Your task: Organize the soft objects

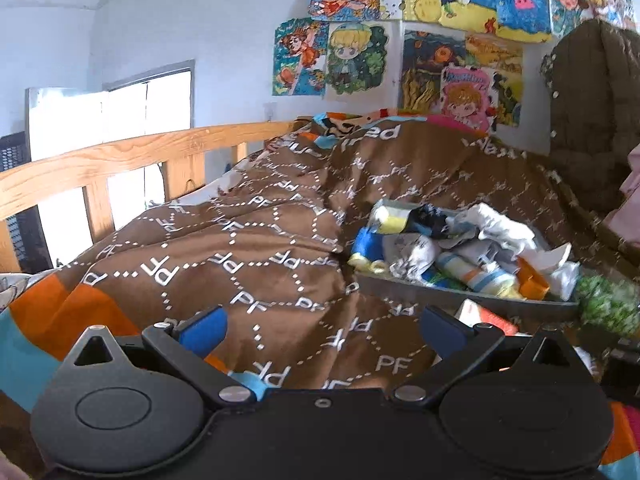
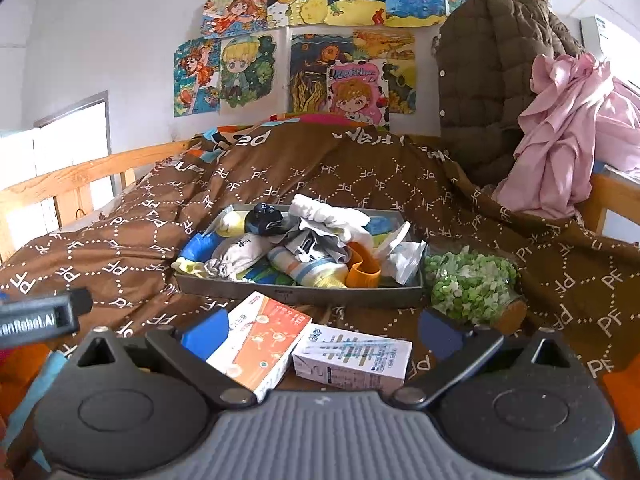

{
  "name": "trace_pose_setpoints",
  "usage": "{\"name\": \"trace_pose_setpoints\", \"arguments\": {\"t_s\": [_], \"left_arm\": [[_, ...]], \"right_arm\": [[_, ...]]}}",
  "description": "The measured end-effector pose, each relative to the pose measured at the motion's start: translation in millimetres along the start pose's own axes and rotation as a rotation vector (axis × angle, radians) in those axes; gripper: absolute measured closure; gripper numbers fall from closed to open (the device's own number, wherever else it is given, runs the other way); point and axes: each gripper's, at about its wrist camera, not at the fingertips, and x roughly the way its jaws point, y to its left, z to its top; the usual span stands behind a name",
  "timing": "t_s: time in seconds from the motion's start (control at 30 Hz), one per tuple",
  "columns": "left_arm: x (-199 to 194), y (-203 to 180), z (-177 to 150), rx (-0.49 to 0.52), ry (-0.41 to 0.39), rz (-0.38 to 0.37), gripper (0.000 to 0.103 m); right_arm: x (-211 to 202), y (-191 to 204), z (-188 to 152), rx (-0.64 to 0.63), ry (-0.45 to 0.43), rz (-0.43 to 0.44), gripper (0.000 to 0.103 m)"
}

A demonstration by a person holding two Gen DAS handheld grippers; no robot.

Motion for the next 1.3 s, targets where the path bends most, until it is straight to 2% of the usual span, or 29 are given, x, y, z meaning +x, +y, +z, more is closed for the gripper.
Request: {"name": "trace_pose_setpoints", "arguments": {"t_s": [0.17,0.33,0.53,0.77,0.97,1.3], "left_arm": [[11,0,-6,0.005,0.041,0.020,0.001],[18,-6,-10,0.026,0.004,0.017,0.001],[14,-6,-11,0.027,-0.005,0.004,0.001],[10,-15,-13,0.075,-0.013,-0.048,0.001],[11,-14,-13,0.056,0.009,-0.038,0.001],[10,-14,-13,0.066,0.000,-0.042,0.001]], "right_arm": [[10,-5,-2,0.013,0.005,-0.034,0.000],[18,-10,-5,0.025,0.013,-0.037,0.000],[16,-9,-5,0.004,-0.028,-0.035,0.000],[16,-12,-6,0.003,-0.028,-0.030,0.000],[14,-15,-6,0.012,-0.026,-0.034,0.000],[15,-15,-6,0.014,-0.011,-0.024,0.000]]}}
